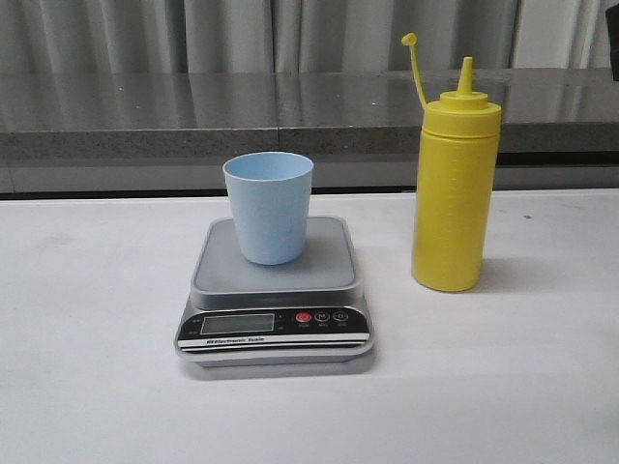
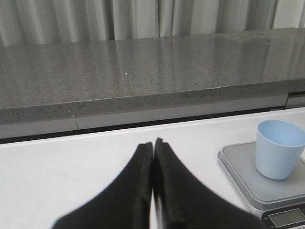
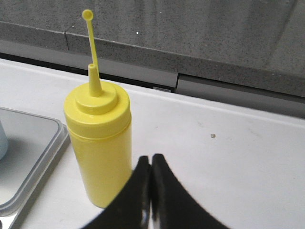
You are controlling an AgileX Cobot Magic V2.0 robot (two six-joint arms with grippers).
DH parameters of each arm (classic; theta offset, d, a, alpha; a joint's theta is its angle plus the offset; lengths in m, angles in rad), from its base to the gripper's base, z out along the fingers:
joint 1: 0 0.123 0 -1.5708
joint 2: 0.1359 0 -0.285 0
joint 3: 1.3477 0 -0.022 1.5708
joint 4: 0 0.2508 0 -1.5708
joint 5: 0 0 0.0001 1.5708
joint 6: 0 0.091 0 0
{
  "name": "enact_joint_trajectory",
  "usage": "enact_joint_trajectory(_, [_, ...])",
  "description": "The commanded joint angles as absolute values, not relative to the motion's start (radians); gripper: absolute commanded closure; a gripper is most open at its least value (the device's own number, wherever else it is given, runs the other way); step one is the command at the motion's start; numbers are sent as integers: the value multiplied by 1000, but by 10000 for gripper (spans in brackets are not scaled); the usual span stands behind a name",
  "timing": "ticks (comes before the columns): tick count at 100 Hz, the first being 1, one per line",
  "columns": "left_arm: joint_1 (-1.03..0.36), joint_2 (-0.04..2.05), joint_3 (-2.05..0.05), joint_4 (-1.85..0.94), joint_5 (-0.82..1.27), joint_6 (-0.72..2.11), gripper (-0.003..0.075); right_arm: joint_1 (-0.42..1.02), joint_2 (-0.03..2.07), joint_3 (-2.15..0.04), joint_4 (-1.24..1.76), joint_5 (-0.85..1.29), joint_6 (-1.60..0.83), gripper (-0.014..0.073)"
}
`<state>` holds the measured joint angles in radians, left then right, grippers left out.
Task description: Pour seasoning into cup on scale with both arms
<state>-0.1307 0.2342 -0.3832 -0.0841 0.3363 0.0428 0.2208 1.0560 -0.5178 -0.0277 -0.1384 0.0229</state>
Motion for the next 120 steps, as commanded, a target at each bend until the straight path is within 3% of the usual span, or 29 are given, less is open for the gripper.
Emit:
enact_joint_trajectory(1, [-129, 242, -408, -88, 261, 40, 738, 223, 1076, -512, -37, -300, 25, 693])
enact_joint_trajectory(9, [-129, 242, -408, -88, 261, 40, 738, 223, 1099, -464, -37, -402, 25, 624])
enact_joint_trajectory(16, [-129, 242, -408, -88, 261, 40, 738, 223, 1113, -416, -37, -501, 25, 512])
enact_joint_trajectory(23, [-129, 242, -408, -88, 261, 40, 738, 223, 1121, -367, -37, -600, 25, 340])
enact_joint_trajectory(35, [-129, 242, -408, -88, 261, 40, 738, 223, 1130, -296, -41, -741, 25, -28])
enact_joint_trajectory(43, [-129, 242, -408, -88, 261, 40, 738, 223, 1138, -271, -53, -757, 25, 10])
enact_joint_trajectory(72, [-129, 242, -408, -88, 261, 40, 738, 223, 1210, -262, -107, -852, 25, 10])
enact_joint_trajectory(120, [-129, 242, -408, -88, 261, 40, 738, 223, 1588, -270, -194, -1300, 25, 10])
